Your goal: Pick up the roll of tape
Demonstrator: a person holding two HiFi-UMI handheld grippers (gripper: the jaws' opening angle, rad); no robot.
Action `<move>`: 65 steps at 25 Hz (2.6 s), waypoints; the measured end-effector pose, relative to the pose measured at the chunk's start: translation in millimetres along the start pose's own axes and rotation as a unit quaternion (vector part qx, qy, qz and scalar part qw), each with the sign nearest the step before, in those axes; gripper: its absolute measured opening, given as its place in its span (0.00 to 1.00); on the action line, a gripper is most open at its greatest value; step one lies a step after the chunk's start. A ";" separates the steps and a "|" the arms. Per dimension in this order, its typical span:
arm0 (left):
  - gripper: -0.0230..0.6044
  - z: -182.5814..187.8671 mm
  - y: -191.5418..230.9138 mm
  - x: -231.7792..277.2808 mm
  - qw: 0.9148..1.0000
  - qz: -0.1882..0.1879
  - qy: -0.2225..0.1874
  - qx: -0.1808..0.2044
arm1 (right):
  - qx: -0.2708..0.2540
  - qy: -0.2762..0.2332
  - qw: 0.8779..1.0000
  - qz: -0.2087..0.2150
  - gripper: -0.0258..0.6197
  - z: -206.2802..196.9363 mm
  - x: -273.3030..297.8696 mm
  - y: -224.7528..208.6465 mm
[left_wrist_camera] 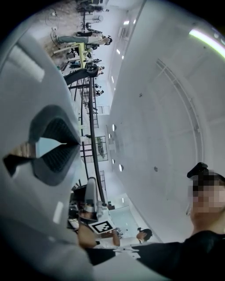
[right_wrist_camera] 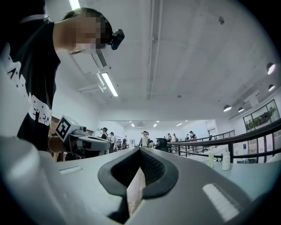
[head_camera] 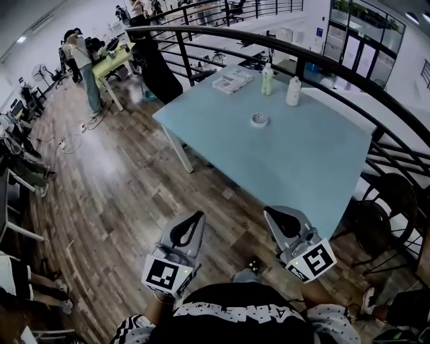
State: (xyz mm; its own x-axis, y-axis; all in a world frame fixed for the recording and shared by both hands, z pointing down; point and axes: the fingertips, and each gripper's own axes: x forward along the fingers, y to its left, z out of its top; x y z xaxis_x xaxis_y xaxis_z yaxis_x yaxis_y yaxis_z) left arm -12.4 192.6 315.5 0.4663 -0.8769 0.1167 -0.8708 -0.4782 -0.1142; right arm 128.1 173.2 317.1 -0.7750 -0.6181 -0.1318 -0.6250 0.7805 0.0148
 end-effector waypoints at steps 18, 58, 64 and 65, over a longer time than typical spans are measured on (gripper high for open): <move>0.04 0.7 -6.0 69.7 1.000 0.030 0.007 -0.007 | -0.009 0.008 1.000 0.001 0.05 -12.6 -9.1 -81.4; 0.04 -23.6 112.3 228.9 0.999 0.009 -0.019 -0.029 | -0.017 0.037 0.999 -0.018 0.05 -51.5 125.2 -197.4; 0.04 -26.4 137.6 245.7 0.999 -0.004 -0.015 -0.030 | -0.022 0.041 0.998 -0.031 0.05 -53.2 149.3 -203.7; 0.04 -26.9 142.9 249.3 0.999 -0.005 -0.014 -0.029 | -0.022 0.042 0.998 -0.034 0.05 -53.6 154.1 -205.7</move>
State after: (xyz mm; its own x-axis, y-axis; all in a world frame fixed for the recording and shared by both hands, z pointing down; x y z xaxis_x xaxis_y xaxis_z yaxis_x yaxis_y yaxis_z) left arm -24.8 -93.1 354.8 0.4792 -0.8731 0.0896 -0.8728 -0.4848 -0.0560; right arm 132.2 -87.6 346.8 -0.7348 -0.6764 -0.0497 -0.6783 0.7330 0.0522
